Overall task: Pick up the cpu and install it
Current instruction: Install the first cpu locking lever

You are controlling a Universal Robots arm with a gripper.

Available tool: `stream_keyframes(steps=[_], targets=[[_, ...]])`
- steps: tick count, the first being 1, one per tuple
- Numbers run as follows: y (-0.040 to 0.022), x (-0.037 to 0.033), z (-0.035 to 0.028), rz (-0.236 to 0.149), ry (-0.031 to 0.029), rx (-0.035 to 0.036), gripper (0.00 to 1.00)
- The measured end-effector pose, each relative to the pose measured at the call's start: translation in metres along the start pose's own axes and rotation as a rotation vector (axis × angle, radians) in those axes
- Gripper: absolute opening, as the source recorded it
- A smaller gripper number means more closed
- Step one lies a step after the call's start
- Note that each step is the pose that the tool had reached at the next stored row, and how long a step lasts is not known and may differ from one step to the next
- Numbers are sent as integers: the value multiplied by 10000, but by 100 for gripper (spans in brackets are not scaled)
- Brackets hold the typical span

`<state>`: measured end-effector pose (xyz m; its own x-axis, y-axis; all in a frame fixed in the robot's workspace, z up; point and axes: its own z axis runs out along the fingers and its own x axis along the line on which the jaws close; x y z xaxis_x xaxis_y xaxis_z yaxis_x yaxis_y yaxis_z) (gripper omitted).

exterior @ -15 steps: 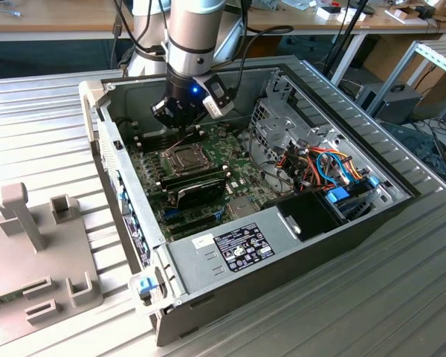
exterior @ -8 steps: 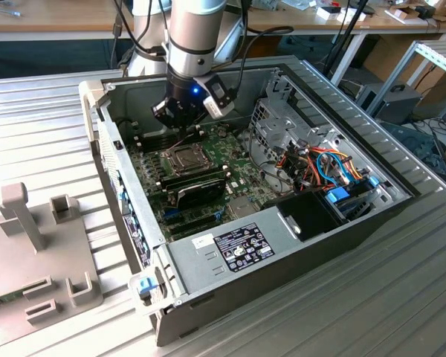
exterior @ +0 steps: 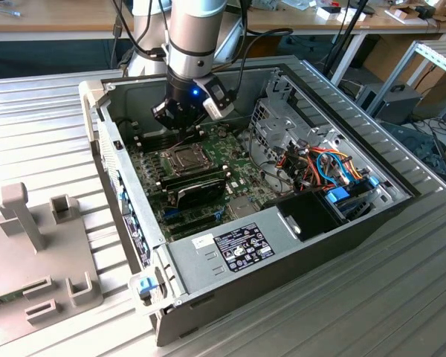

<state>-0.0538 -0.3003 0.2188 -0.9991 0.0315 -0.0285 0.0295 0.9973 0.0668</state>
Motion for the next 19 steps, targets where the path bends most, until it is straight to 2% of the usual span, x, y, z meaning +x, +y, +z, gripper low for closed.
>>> stream_keyframes(steps=[19], targets=[[-4,-18,73,0,-1,21,11]])
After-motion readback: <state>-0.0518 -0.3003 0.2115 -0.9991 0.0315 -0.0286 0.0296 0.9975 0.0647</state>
